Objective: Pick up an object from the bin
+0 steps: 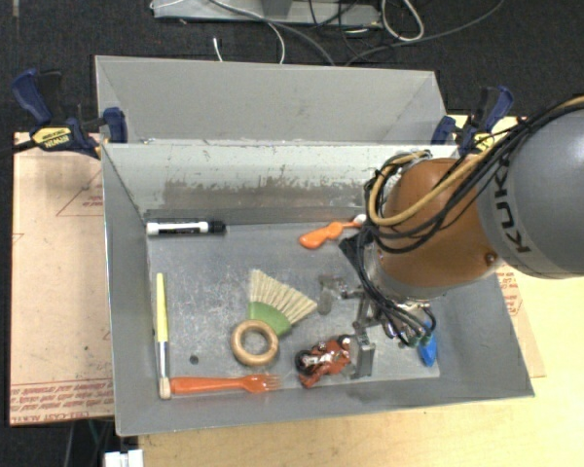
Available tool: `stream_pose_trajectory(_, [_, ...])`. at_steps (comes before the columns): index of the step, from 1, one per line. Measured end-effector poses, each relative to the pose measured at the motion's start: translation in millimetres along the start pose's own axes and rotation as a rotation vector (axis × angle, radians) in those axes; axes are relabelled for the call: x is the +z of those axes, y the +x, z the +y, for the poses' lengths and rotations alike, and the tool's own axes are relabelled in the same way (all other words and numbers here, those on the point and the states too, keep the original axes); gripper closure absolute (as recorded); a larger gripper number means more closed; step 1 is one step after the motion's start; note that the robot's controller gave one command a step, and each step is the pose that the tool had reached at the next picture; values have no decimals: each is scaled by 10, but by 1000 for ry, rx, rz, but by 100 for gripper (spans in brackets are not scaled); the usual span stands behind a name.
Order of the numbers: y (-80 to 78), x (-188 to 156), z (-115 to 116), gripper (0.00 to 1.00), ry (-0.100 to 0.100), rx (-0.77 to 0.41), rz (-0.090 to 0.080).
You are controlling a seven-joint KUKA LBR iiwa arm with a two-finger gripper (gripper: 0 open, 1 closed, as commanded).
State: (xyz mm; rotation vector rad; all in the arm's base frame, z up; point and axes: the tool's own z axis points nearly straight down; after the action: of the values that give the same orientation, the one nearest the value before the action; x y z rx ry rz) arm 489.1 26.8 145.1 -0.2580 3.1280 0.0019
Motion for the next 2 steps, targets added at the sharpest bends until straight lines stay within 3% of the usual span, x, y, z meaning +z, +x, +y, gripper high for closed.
stream_pose_trajectory(1, [69,164,-7,0,0,-187,0])
stream_pose_trajectory(2, [17,219,-25,0,-1,-249,1])
